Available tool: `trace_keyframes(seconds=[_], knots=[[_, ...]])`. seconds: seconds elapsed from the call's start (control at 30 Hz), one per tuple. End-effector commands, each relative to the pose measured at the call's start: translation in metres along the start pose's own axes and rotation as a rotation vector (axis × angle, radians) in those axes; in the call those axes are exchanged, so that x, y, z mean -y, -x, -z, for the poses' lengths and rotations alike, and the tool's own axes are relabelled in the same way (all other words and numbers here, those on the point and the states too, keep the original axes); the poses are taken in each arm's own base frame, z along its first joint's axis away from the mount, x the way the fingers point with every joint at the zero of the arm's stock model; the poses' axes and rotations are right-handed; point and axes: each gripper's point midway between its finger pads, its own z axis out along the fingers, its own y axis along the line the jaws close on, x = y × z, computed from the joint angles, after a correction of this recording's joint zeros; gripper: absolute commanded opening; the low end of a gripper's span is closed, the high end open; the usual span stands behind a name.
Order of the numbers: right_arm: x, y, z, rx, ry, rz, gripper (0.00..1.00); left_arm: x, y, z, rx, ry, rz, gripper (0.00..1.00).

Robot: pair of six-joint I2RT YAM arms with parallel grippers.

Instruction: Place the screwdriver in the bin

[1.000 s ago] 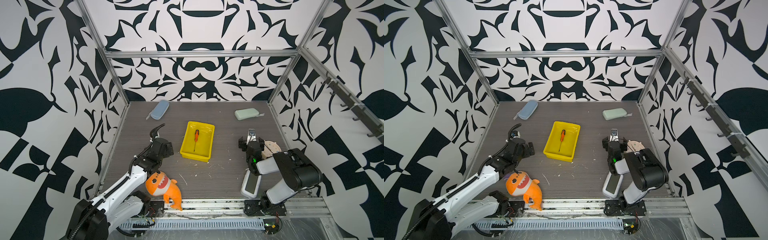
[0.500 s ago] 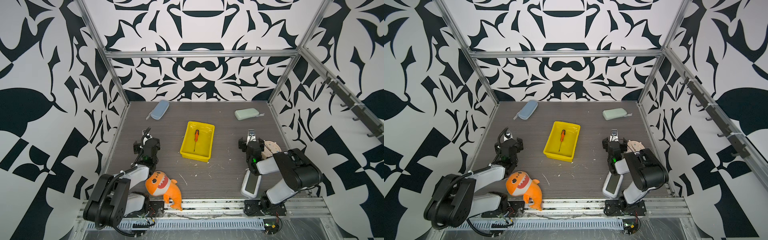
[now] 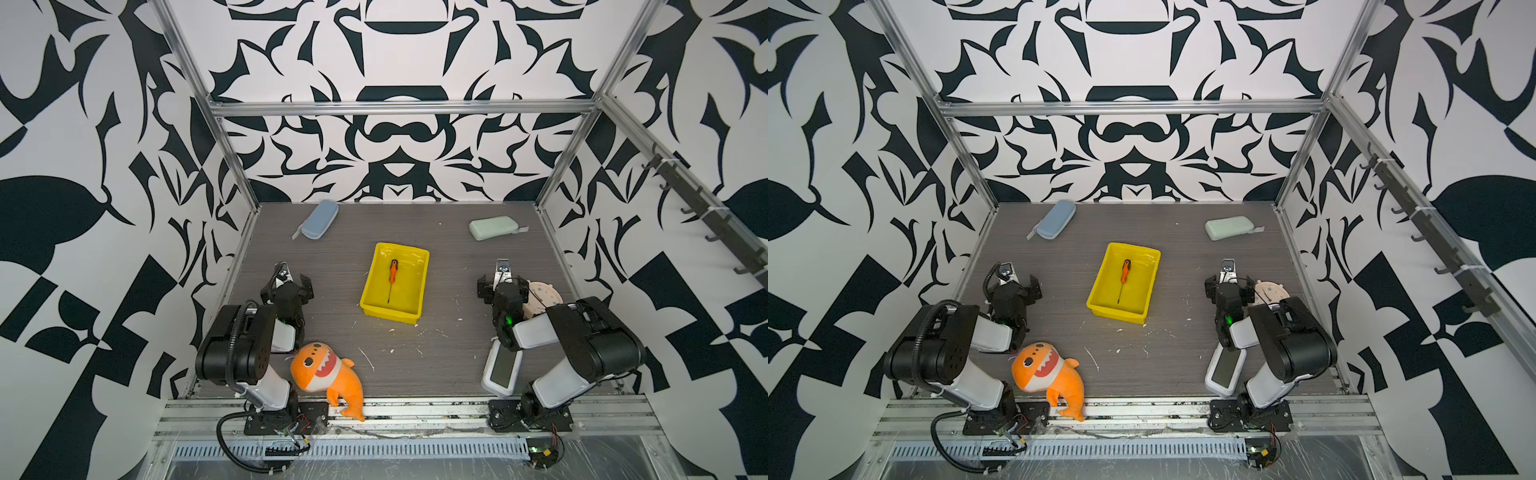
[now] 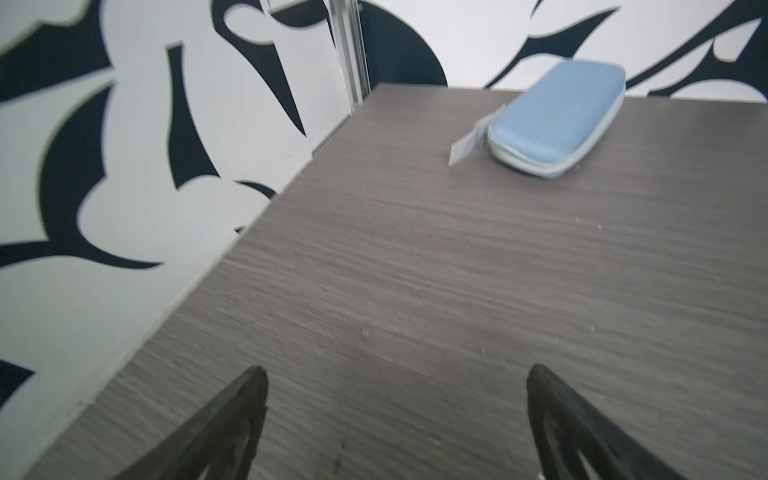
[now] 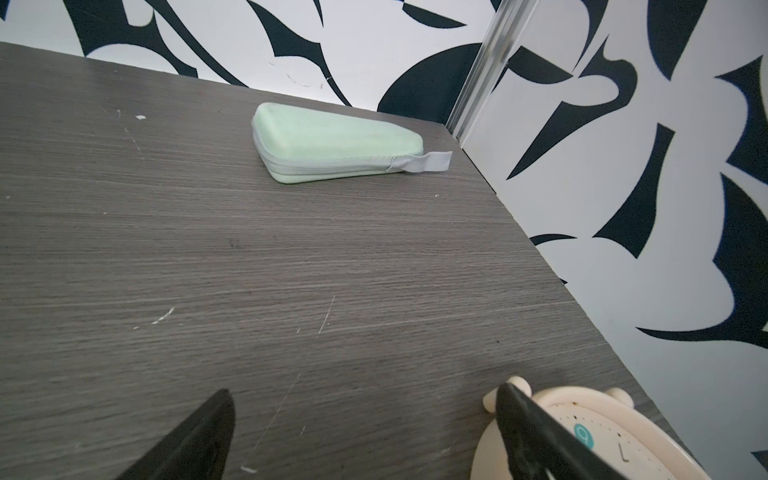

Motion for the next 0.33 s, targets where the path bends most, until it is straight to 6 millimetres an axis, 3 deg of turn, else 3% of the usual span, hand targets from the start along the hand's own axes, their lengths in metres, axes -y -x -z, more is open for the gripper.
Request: trace_keyframes(seconds=[0.0,0.3], knots=[[0.002,0.018,-0.001,0.051,-0.009,-0.042,1.0,0.007,0.025,-0.011,0.02,-0.04,0.049,1.0],[-0.007,0.016,-0.007,0.019,0.102,-0.05,1.0,0.006,0.024,-0.011,0.024,-0.045,0.049,1.0]])
